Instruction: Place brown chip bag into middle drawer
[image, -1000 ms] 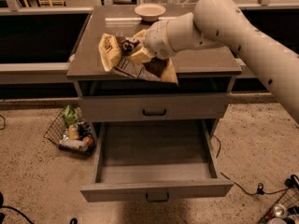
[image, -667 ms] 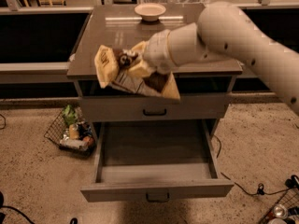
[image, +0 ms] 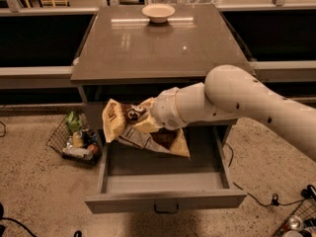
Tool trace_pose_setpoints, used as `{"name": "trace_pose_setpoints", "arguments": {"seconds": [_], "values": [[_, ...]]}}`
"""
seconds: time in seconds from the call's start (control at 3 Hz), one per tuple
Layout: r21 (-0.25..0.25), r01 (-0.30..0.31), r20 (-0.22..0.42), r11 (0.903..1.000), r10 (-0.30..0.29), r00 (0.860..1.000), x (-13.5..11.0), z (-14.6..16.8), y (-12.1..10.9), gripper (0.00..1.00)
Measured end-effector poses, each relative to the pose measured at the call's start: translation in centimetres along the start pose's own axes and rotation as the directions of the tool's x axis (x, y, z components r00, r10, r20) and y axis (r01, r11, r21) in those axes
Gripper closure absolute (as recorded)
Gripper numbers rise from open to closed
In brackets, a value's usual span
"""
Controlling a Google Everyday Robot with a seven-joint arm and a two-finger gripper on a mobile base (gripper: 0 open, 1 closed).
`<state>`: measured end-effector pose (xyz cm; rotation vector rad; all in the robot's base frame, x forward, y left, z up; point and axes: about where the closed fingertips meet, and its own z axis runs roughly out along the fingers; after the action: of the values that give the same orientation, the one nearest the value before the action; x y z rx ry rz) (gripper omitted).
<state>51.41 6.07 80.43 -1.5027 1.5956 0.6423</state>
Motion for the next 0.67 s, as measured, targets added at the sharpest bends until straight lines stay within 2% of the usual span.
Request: {"name": "trace_pose_setpoints", "arguments": {"seconds": [0.33,0.67], "values": [[-0.001,-0.005,-0.003,1.0000,0.005,1.000,0.1,0.1,0.1,1.00],[0.018,-0.092,-0.019,0.9956,0.092,0.996,3.9,0.3,1.0,1.00]]}}
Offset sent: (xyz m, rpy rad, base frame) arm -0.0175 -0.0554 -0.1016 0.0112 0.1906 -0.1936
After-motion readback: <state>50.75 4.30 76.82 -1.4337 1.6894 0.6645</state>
